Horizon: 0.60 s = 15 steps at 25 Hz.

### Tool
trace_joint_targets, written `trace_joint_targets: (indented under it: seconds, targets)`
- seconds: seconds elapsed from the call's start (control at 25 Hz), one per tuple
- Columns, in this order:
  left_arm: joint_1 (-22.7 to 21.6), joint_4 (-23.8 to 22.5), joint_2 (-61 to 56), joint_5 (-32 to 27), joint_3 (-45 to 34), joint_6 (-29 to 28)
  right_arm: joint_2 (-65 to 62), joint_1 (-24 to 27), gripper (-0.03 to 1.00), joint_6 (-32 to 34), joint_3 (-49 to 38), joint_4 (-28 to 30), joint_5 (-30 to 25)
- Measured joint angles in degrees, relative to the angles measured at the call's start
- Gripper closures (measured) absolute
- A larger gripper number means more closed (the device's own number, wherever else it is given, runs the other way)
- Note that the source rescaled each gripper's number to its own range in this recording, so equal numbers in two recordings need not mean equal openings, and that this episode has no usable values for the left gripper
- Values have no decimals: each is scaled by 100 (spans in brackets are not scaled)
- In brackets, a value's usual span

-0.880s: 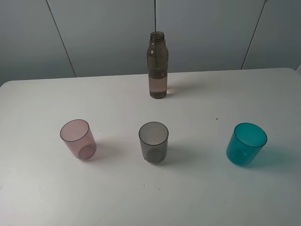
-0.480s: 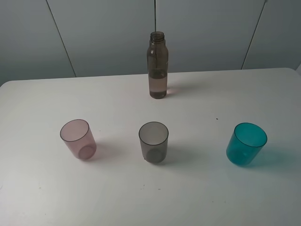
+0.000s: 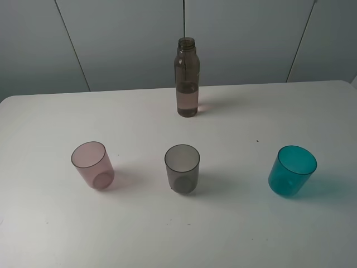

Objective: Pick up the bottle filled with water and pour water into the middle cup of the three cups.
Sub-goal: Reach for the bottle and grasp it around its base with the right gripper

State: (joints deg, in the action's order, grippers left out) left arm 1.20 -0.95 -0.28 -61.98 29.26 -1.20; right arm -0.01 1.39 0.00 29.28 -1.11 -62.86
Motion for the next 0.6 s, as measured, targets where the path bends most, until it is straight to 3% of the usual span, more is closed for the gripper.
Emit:
trace_joint_targets:
  seconds: [0.6]
  targets:
    - [0,0,0,0,0,0,0,0,-3,0,0,0,0]
